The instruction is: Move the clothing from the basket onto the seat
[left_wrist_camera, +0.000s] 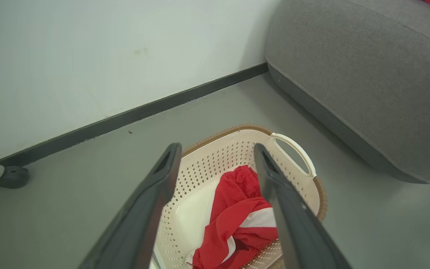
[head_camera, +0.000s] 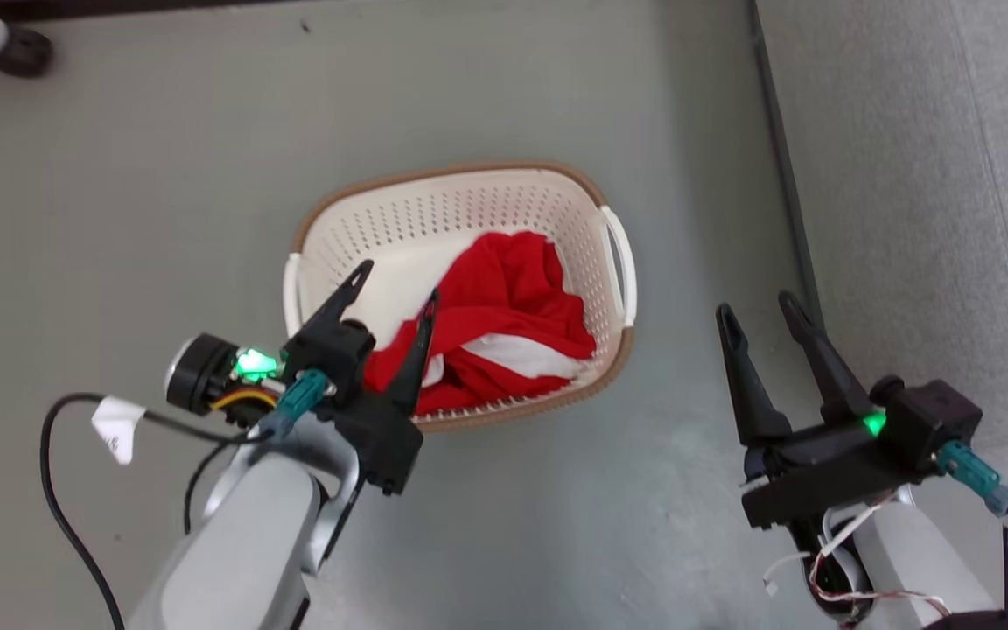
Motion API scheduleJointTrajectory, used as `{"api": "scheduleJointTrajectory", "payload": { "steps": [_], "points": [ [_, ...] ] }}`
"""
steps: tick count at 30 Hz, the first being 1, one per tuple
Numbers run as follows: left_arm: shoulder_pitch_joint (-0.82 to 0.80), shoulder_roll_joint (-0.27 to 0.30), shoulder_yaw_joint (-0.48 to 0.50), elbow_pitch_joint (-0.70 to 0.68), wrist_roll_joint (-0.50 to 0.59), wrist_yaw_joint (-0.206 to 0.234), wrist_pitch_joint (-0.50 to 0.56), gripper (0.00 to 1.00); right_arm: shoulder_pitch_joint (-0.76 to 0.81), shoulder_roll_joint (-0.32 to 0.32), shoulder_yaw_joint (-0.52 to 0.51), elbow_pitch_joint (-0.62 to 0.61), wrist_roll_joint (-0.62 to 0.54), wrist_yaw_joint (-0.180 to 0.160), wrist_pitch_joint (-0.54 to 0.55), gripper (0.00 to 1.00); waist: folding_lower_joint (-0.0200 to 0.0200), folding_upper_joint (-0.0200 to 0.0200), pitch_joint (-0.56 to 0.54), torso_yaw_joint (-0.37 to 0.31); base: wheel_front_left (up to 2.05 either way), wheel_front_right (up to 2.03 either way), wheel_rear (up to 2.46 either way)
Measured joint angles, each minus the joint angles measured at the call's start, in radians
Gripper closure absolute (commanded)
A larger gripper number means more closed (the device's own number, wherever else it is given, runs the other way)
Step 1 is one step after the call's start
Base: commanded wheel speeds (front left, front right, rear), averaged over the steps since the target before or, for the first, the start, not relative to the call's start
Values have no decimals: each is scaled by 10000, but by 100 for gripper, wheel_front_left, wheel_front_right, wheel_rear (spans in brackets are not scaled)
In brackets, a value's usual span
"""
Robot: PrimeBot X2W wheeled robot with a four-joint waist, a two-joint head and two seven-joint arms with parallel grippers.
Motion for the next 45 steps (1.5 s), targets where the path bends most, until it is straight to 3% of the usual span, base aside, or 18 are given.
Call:
{"api": "scheduleJointTrajectory", "payload": {
  "steps": [11, 20, 30, 45],
  "points": [
    [-1906, 715, -709, 796, 1609, 100, 2295, 0, -1328, 88, 407, -102, 301, 56, 0, 0, 0, 0, 1740, -774, 0, 0, 0],
    [-2757, 857, -871, 1852, 1981, 54, 3919, 0, -1883, 94, 1110, 4, 1087, 56, 0, 0, -1, 1, 2834, -1407, 0, 0, 0],
    [-3200, 840, -1035, 2451, 2165, 17, 5009, 0, -2175, 98, 1737, 35, 1862, -107, 0, 0, -2, 0, 3497, -2019, 0, 0, 0],
    [-3633, 788, -911, 2867, 2184, 205, 5802, 0, -2234, 115, 2470, 61, 2573, -376, 0, 0, -3, -1, 4112, -2599, 0, 0, 0]
  ]
}}
